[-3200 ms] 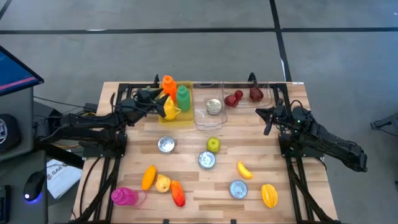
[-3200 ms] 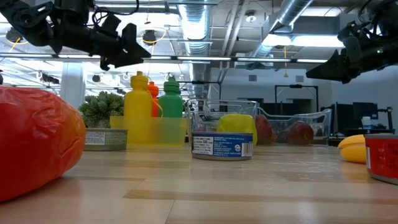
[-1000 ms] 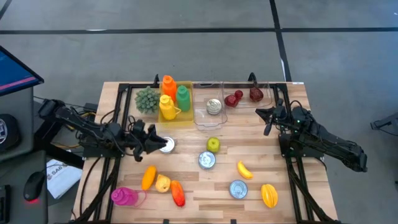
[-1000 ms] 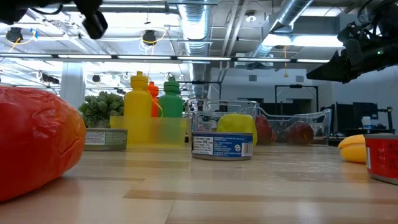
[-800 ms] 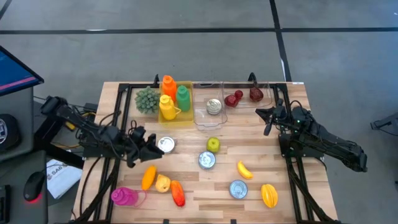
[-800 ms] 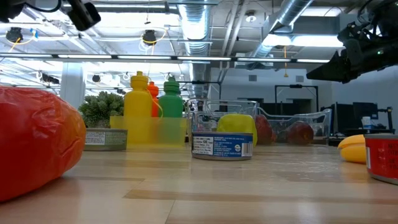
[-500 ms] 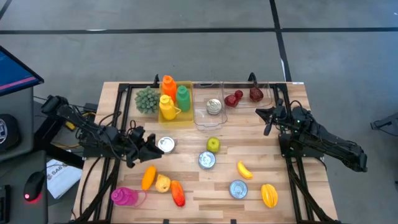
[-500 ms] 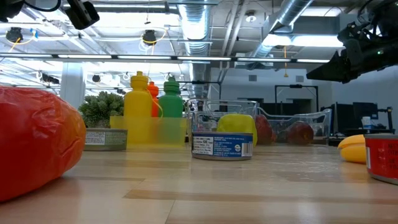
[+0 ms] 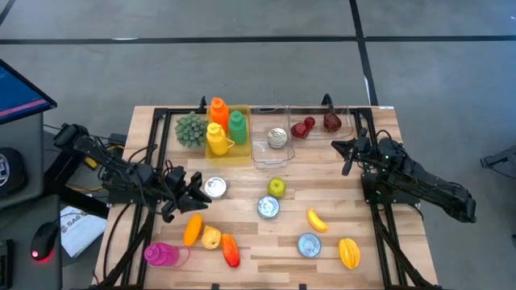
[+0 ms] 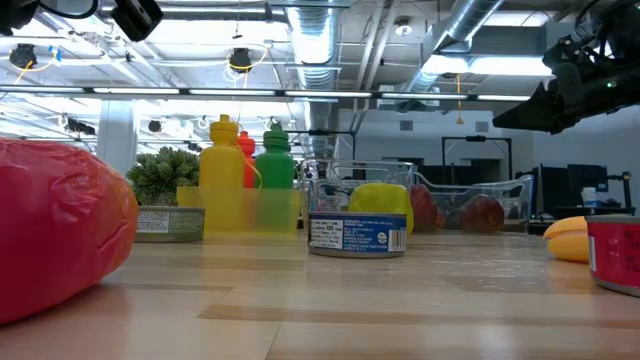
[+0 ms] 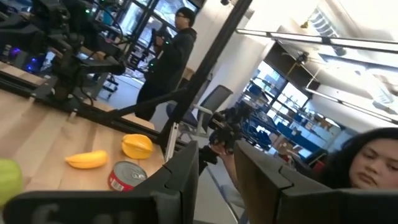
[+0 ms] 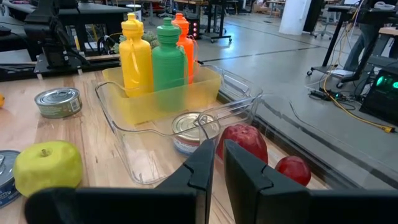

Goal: Pick & Place Food Item
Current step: Put the pink bottle into the yellow bin

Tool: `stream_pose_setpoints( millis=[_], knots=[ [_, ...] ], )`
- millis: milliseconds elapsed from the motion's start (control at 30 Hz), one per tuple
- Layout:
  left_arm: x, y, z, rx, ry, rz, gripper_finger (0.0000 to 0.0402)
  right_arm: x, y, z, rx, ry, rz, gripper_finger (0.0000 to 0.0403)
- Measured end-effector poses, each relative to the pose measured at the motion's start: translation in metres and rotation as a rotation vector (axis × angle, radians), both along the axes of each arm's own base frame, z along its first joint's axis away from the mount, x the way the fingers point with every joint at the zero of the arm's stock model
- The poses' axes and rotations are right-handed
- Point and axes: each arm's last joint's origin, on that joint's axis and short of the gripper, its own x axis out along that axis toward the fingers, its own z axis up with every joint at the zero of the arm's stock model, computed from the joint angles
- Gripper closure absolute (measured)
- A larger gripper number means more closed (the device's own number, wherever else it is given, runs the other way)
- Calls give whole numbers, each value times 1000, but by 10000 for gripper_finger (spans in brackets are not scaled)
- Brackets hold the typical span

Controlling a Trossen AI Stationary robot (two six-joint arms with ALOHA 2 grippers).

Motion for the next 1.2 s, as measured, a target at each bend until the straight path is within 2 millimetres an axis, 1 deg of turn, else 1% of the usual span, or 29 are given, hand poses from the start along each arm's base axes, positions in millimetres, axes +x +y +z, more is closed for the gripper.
stream_pose_setpoints(
  millis=[100, 267, 367, 433, 533, 600, 833, 1200],
  knots=[
    [0, -1, -1, 19, 5, -23, 308, 0, 0, 0, -7, 4, 1, 370],
    [0, -2, -3, 141, -20, -52, 308, 0, 0, 0, -13, 8, 2, 370],
    [-1, -2, -2, 134, -23, -57, 308, 0, 0, 0, -13, 8, 3, 370],
    [-4, -1, 0, 134, -33, -97, 308, 0, 0, 0, -13, 8, 2, 370],
    [-10, 2, 4, 141, -55, -155, 308, 0, 0, 0, -13, 8, 3, 370],
    [-16, 6, 8, 137, -76, -165, 308, 0, 0, 0, -13, 8, 2, 370],
    [-36, 19, 5, 158, 2, -152, 308, 0, 0, 0, -13, 8, 2, 370],
    [-37, 18, 1, 180, 37, -169, 308, 0, 0, 0, -13, 8, 2, 370]
  ],
)
